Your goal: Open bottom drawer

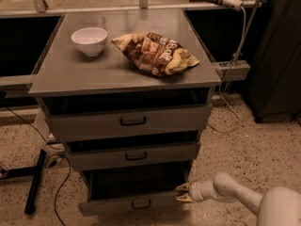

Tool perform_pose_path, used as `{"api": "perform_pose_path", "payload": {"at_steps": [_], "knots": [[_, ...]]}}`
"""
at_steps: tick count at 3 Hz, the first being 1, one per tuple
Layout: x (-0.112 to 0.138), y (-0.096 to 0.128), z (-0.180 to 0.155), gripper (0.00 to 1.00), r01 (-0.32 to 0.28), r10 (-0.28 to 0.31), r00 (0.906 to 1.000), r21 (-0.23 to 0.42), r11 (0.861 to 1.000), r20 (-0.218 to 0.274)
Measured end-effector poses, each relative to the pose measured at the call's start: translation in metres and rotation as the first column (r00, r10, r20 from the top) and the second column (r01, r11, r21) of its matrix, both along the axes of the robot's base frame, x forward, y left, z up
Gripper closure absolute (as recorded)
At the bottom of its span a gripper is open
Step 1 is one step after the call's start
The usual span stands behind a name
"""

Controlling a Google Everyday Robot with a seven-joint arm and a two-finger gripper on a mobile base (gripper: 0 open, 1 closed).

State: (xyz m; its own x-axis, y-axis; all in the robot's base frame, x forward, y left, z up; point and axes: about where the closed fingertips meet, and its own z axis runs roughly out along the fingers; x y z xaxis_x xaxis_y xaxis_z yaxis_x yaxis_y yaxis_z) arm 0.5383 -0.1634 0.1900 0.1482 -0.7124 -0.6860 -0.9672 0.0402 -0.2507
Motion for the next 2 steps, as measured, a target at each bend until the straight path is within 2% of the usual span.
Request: {"api": "perform_pose_path", "payload": {"at_steps": [1,2], "knots": [[-0.0265,-0.0064,-0.0159,0.34,-0.014,0.015,0.9992,0.025,1.000,-0.037],[-0.0303,-0.0070,-0.0130,0.57,-0.017,0.018,0.9990,0.029,0.999,-0.040]]}}
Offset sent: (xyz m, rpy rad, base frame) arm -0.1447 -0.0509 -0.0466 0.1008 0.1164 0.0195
